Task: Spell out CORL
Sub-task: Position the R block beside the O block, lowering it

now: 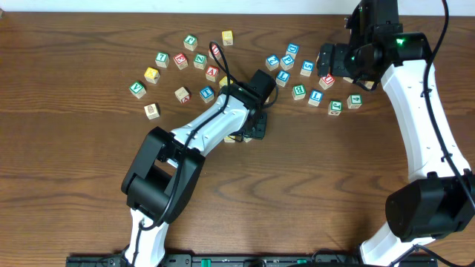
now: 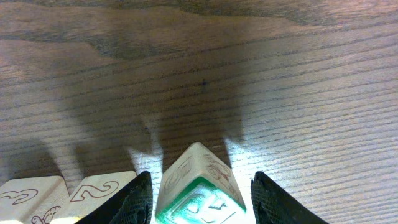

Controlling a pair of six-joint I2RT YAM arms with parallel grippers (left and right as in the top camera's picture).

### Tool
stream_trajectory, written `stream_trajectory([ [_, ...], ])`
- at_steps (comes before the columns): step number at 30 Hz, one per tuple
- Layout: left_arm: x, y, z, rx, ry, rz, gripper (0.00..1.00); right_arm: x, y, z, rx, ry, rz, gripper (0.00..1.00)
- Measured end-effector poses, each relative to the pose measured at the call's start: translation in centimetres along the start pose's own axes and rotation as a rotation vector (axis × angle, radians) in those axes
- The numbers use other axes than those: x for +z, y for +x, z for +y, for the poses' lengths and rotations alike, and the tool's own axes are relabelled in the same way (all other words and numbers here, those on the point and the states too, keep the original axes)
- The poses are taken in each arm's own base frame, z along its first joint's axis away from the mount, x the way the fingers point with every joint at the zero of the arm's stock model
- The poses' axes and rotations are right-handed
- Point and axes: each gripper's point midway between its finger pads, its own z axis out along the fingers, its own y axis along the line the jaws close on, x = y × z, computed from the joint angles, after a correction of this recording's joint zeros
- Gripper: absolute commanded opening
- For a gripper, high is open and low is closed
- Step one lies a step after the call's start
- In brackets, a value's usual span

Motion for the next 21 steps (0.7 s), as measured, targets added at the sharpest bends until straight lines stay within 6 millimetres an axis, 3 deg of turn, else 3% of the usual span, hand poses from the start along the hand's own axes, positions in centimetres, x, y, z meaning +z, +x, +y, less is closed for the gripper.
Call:
stream_trajectory([
  [6,0.00,-0.01,0.01,0.000,0.000,0.000,0.49,0.00,0.00,0.00,0.000,0.000,0.000,0.99],
  [12,0.00,-0.01,-0.01,-0.005,0.001,0.000,0.36,0.00,0.00,0.00,0.000,0.000,0.000,0.99],
  [21,0.00,-0.31,-0.15,0.014,0.006,-0.013,0.36,0.00,0.00,0.00,0.000,0.000,0.000,0.99],
])
